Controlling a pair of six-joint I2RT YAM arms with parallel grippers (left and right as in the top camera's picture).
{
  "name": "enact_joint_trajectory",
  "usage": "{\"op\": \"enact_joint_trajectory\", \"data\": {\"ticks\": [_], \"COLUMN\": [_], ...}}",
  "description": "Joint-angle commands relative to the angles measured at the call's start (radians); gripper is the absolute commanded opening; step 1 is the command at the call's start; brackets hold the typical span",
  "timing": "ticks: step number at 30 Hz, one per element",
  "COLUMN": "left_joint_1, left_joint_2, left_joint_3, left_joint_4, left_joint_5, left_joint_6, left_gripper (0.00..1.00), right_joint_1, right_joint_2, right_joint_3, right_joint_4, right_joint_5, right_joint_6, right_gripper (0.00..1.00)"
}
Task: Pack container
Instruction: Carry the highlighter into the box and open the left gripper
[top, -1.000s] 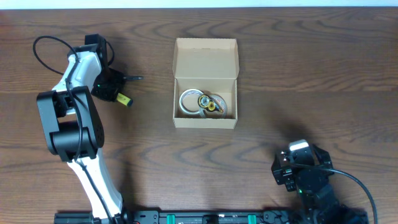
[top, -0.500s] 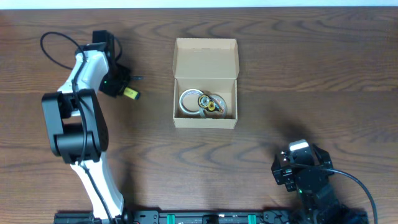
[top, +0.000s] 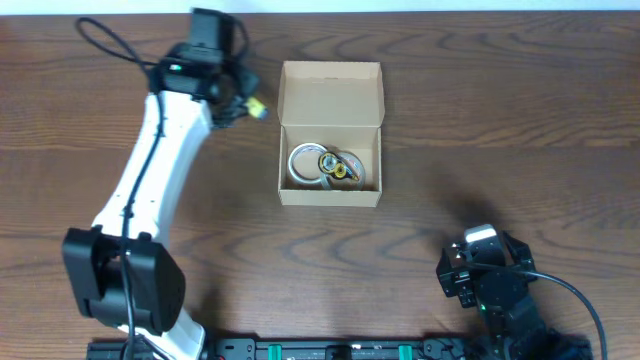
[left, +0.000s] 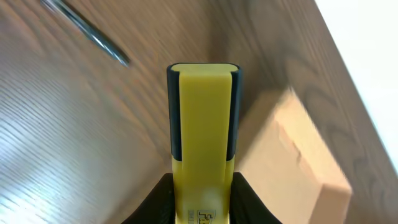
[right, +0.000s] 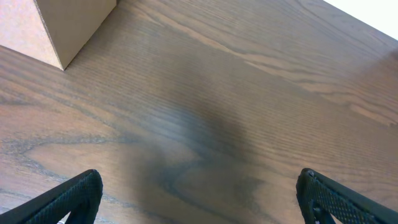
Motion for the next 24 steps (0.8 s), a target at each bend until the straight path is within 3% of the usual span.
{"op": "enact_joint_trajectory", "data": {"ticks": [1, 9, 24], "left_joint_1": [-0.082, -0.252, -0.379], "left_joint_2": [0.006, 0.023, 0.108], "left_joint_3": [0.018, 0.018, 0.018], "left_joint_4": [-0.003, -0.012, -0.083], "left_joint_5": [-0.011, 0.021, 0.091], "left_joint_6": [-0.082, -0.241, -0.444], "left_gripper": [0.2, 0.2, 0.2], "right_joint_1": [-0.006, -0.006, -0.006], "right_joint_2": [-0.006, -0.006, -0.006], "right_joint_3": [-0.002, -0.002, -0.002], "right_joint_4": [0.002, 0.002, 0.002], "right_joint_5": [0.01, 0.01, 0.01], "right_joint_6": [-0.011, -0.011, -0.011], "right_gripper": [0.99, 0.99, 0.99]}}
